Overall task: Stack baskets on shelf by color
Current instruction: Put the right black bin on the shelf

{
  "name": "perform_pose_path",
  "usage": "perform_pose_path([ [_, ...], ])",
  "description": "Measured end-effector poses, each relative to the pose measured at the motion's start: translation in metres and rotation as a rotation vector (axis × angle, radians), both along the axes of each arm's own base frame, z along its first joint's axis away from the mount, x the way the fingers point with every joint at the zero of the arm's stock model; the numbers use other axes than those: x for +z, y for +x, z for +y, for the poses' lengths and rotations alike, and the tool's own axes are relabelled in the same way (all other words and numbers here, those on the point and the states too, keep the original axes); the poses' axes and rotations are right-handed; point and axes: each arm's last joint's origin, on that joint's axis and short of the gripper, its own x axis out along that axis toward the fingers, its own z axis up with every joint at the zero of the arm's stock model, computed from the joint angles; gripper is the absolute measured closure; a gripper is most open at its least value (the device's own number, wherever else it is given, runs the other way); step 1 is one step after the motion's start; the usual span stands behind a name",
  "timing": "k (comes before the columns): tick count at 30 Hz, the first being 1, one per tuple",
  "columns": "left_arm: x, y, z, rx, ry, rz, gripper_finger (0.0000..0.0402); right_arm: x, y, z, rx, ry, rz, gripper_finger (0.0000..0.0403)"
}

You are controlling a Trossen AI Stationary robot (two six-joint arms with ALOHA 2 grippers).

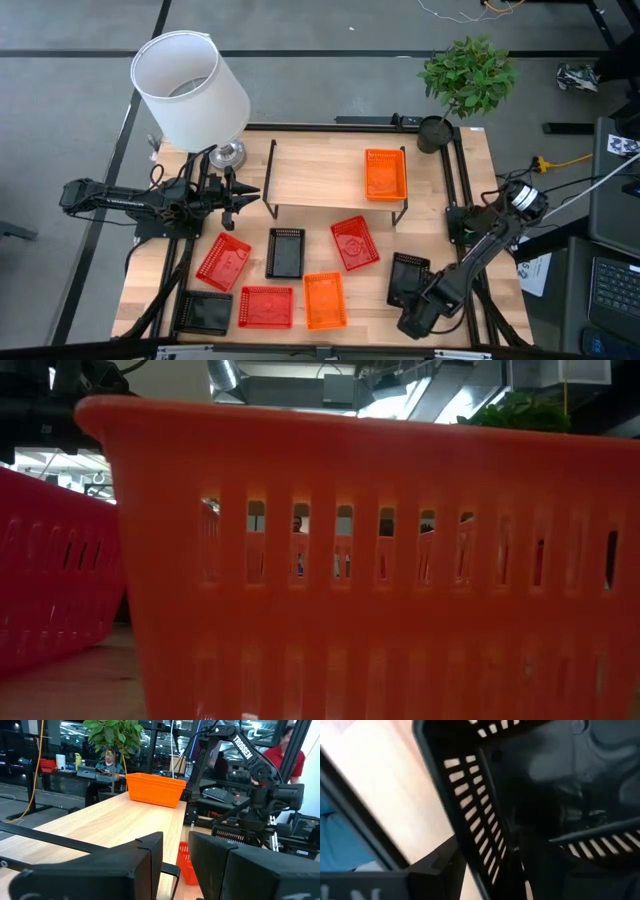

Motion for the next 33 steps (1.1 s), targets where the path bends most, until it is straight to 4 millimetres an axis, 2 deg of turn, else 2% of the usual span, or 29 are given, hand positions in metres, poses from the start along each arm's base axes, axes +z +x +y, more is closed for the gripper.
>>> perform_pose_path([
  [7,0.000,0.000,0.000,0.000,0.000,0.000,0.0317,-0.008,0.003,-0.003,-0.014,-0.027,0.031,0.0227],
  [10,0.000,0.000,0.000,0.000,0.000,0.000,0.0317,-0.008,0.003,-0.002,-0.012,-0.018,0.039,0.0240],
  [14,0.000,0.000,0.000,0.000,0.000,0.000,0.0317,-0.008,0.003,-0.001,-0.008,0.002,0.050,0.0285],
  [18,0.000,0.000,0.000,0.000,0.000,0.000,0.0317,-0.008,0.003,-0.002,-0.009,0.005,0.059,0.0375],
  [22,0.000,0.000,0.000,0.000,0.000,0.000,0.0317,-0.004,0.003,0.001,0.000,0.029,0.082,0.0394],
  [27,0.000,0.000,0.000,0.000,0.000,0.000,0.0317,0.028,0.017,0.017,0.061,0.094,0.027,0.0401],
  [30,0.000,0.000,0.000,0.000,0.000,0.000,0.0317,0.060,0.029,0.029,0.138,0.101,-0.096,0.0402],
  [33,0.000,0.000,0.000,-0.001,0.000,0.000,0.0317,0.094,0.037,0.033,0.217,0.015,-0.238,0.0402],
])
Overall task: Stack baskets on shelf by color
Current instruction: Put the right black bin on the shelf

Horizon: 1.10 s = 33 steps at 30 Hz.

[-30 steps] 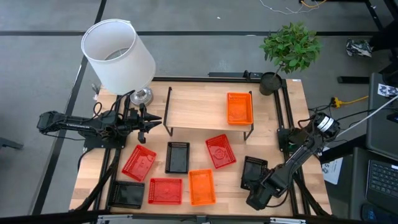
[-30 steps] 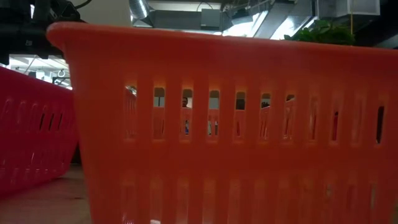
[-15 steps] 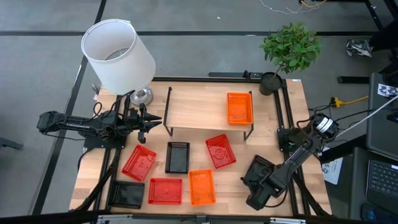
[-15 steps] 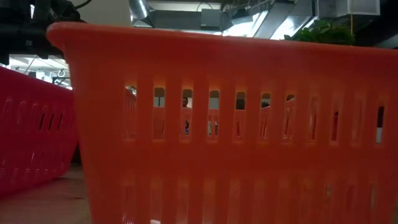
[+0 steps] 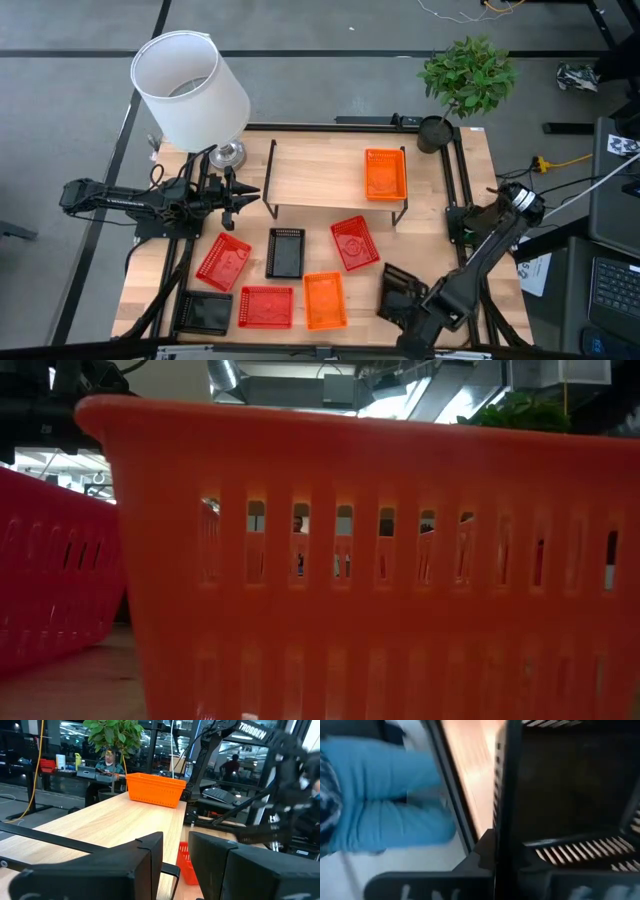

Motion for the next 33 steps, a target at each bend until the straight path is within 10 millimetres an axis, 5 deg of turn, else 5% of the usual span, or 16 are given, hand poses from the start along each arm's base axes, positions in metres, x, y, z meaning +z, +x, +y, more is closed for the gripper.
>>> perform_pose_path([
  [5,0.000,0.000,0.000,0.000,0.000,0.000,0.0317,0.052,0.016,-0.006,0.068,-0.256,-0.326,0.0403],
  [9,0.000,0.000,0.000,0.000,-0.001,0.000,0.0317,0.082,0.036,-0.029,0.121,-0.545,-0.471,0.0403],
  [16,0.000,0.000,0.000,0.000,-0.001,0.000,0.0317,0.115,0.099,-0.120,0.244,-0.662,-0.422,0.0403],
  [24,0.000,0.000,0.000,0.000,0.000,0.000,0.0317,0.119,0.128,-0.236,0.139,-0.468,-0.313,0.0403],
  [33,0.000,0.000,0.000,0.000,0.000,0.002,0.0317,0.080,0.143,-0.276,0.124,-0.412,-0.103,0.0403],
])
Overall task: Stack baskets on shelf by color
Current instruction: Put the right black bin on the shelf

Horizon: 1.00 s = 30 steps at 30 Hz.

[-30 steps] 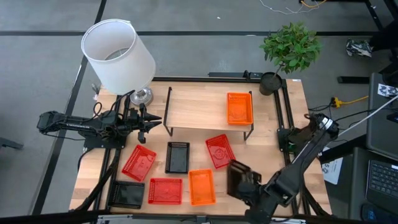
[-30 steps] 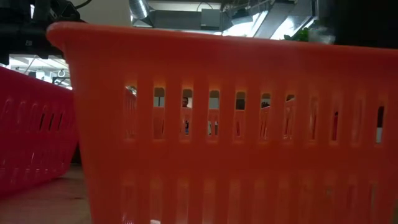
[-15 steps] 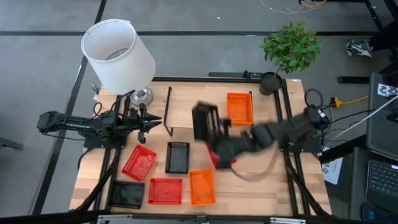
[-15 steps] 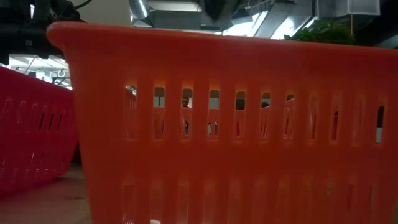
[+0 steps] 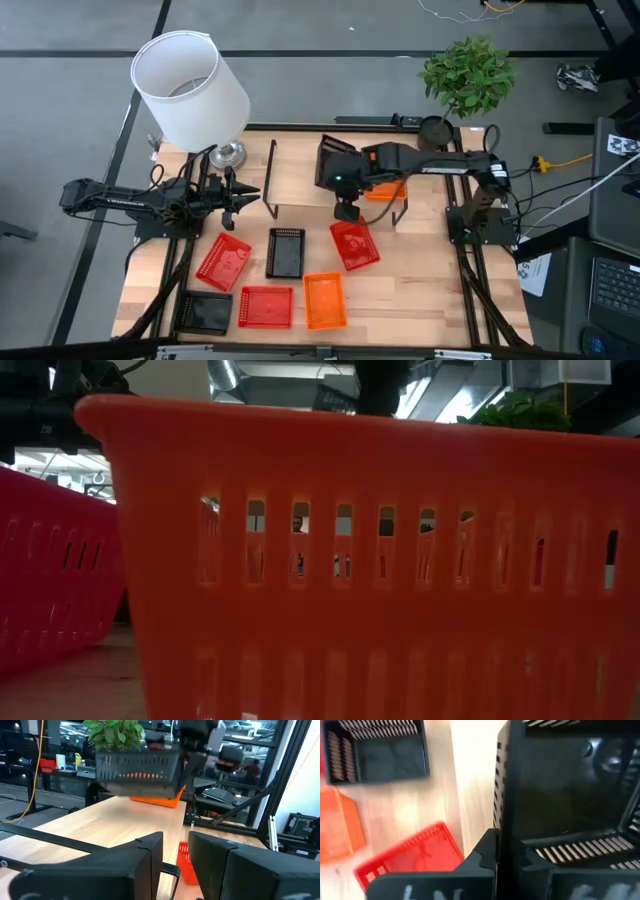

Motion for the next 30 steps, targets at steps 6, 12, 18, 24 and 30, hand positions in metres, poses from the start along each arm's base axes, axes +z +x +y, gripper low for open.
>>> perform_pose_path([
  [6,0.000,0.000,0.000,0.000,0.000,0.003,0.0317,-0.025,0.007,0.000,0.018,-0.016,0.135,0.0403],
  [12,0.000,0.000,0.000,0.000,0.000,0.004,0.0317,-0.027,0.004,-0.001,-0.011,-0.031,0.178,0.0403],
  [18,0.000,0.000,0.000,0.000,0.000,0.004,0.0317,-0.026,0.003,-0.001,-0.019,-0.034,0.184,0.0403],
  [24,0.000,0.000,0.000,0.000,0.000,0.004,0.0317,-0.026,0.002,-0.001,-0.008,-0.015,0.189,0.0373],
  [30,0.000,0.000,0.000,0.000,0.000,0.004,0.0317,-0.026,0.002,0.000,0.010,-0.007,0.190,0.0318],
])
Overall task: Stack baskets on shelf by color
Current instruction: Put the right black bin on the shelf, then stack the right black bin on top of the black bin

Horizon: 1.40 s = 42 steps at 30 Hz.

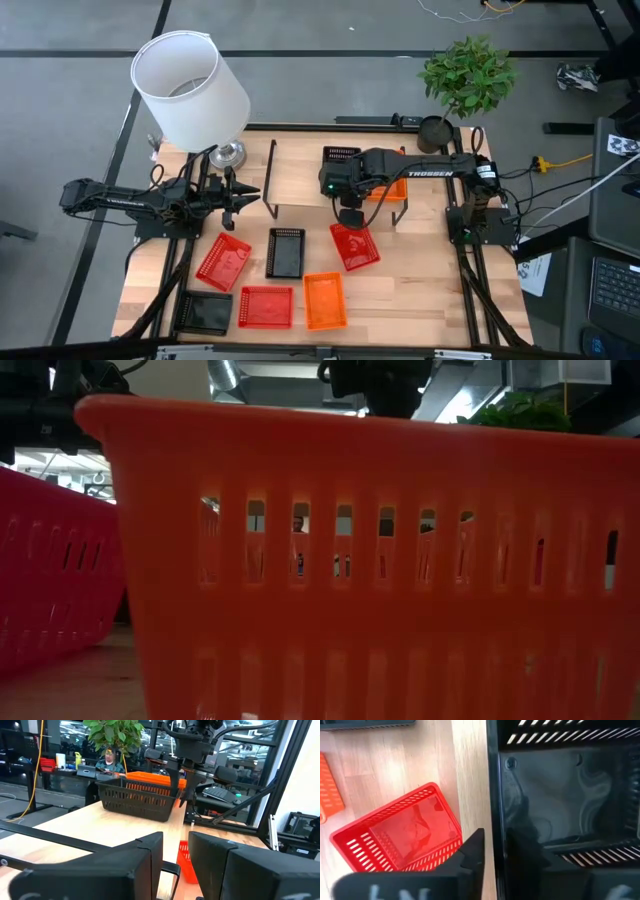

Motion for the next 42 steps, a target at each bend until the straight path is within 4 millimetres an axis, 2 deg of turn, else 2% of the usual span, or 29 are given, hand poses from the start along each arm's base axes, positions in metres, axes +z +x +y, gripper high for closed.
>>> perform_pose_path([
  [5,0.000,0.000,0.000,0.000,0.000,0.000,0.0317,0.000,0.000,0.000,-0.001,0.000,-0.001,0.0285],
  [10,0.000,0.000,0.000,0.000,0.000,0.000,0.0317,0.005,-0.002,0.000,-0.002,-0.006,-0.014,0.0275],
  [15,0.000,0.000,0.000,0.000,0.000,0.001,0.0317,0.031,-0.003,-0.002,-0.029,-0.052,-0.065,0.0274],
  [20,0.000,0.000,0.000,0.000,0.000,0.002,0.0317,0.071,-0.010,0.009,-0.014,0.039,-0.162,0.0274],
  [25,0.000,0.000,0.000,0.000,0.000,0.002,0.0317,0.105,-0.025,0.032,0.028,0.059,-0.208,0.0274],
  [29,0.000,0.000,-0.001,-0.028,-0.040,-0.007,0.0317,0.119,-0.038,0.058,0.011,0.019,-0.227,0.0274],
  [33,-0.007,0.002,-0.006,-0.187,-0.134,0.060,0.0317,0.118,-0.049,0.095,0.005,-0.009,-0.240,0.0274],
  [36,-0.013,0.003,-0.009,-0.186,-0.175,0.170,0.0317,0.114,-0.059,0.121,0.007,-0.048,-0.247,0.0274],
  [38,-0.003,0.003,-0.012,-0.189,-0.175,0.214,0.0318,0.108,-0.063,0.136,-0.024,-0.103,-0.259,0.0274],
  [42,0.031,0.002,-0.020,-0.212,-0.155,0.318,0.0318,0.092,-0.070,0.159,-0.093,-0.169,-0.277,0.0274],
])
